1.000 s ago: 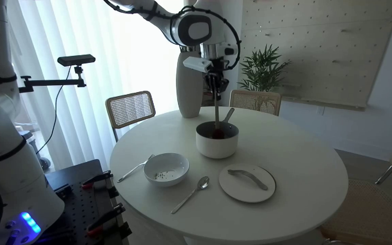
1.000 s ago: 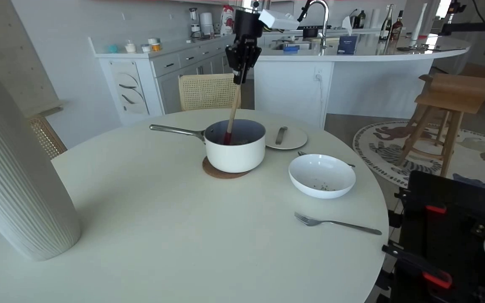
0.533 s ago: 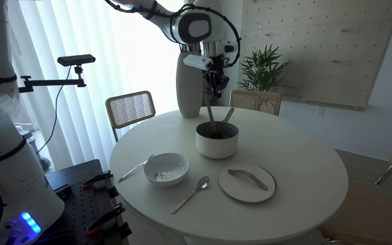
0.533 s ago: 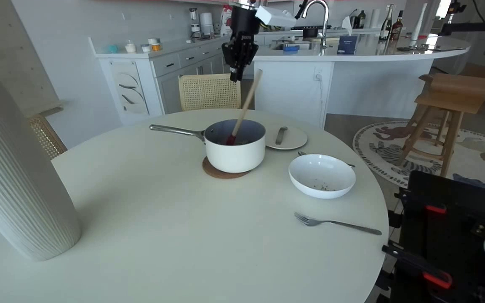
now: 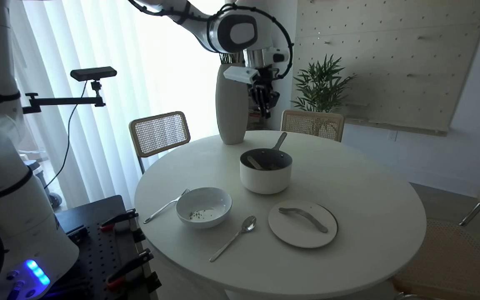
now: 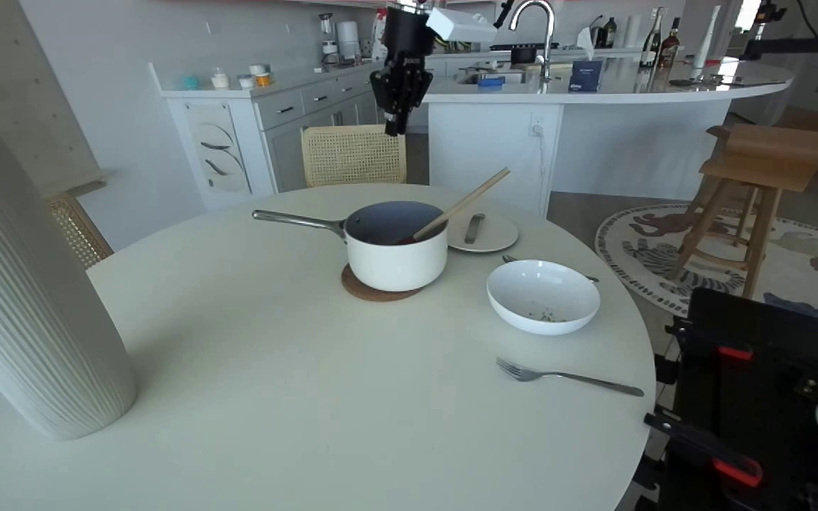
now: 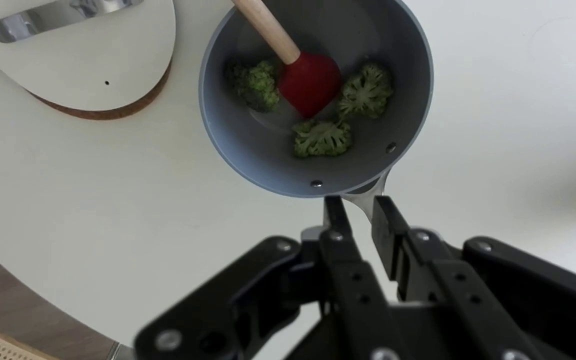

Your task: Take the broccoli from the white bowl and put it in the white pot then take the wooden spatula out of the pot and put it on the table then put the white lid on the pot

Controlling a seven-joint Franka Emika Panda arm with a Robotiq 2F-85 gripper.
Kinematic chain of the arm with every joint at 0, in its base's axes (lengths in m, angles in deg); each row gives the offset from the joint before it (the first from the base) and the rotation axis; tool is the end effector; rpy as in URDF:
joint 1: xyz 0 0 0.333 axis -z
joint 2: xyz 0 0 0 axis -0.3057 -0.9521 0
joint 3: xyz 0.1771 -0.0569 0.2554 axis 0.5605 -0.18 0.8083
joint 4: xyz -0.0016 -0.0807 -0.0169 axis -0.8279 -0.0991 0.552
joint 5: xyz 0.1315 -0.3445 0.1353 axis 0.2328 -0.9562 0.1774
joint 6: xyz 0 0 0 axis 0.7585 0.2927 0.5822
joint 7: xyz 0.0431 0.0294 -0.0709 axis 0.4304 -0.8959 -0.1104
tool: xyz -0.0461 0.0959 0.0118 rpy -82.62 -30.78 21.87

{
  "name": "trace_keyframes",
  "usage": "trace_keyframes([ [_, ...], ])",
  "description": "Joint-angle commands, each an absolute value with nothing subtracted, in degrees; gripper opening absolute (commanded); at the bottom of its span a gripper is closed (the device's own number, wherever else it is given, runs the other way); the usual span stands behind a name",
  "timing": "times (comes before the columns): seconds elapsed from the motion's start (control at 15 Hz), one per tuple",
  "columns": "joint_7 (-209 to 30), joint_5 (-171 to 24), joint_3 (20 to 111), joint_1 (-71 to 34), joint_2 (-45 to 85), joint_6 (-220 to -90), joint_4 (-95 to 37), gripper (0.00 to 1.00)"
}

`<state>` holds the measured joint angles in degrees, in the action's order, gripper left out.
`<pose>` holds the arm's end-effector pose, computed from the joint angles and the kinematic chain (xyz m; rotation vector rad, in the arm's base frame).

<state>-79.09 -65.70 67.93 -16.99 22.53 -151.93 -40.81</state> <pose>0.6425 -0.0255 0.4312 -3.0763 -0.0242 -0.3748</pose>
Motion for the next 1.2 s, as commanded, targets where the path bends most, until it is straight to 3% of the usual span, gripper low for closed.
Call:
trace_keyframes([
  [0.0,-81.33,-68.51,68.04,-17.11,23.38,-147.56,-40.58,0.47],
  [0.47,-78.30,-75.10,67.10,-16.13,22.73,-131.41,-38.83,0.98],
  [1.13,-65.17,-85.31,68.10,-16.05,15.85,-111.38,-29.63,1.00],
])
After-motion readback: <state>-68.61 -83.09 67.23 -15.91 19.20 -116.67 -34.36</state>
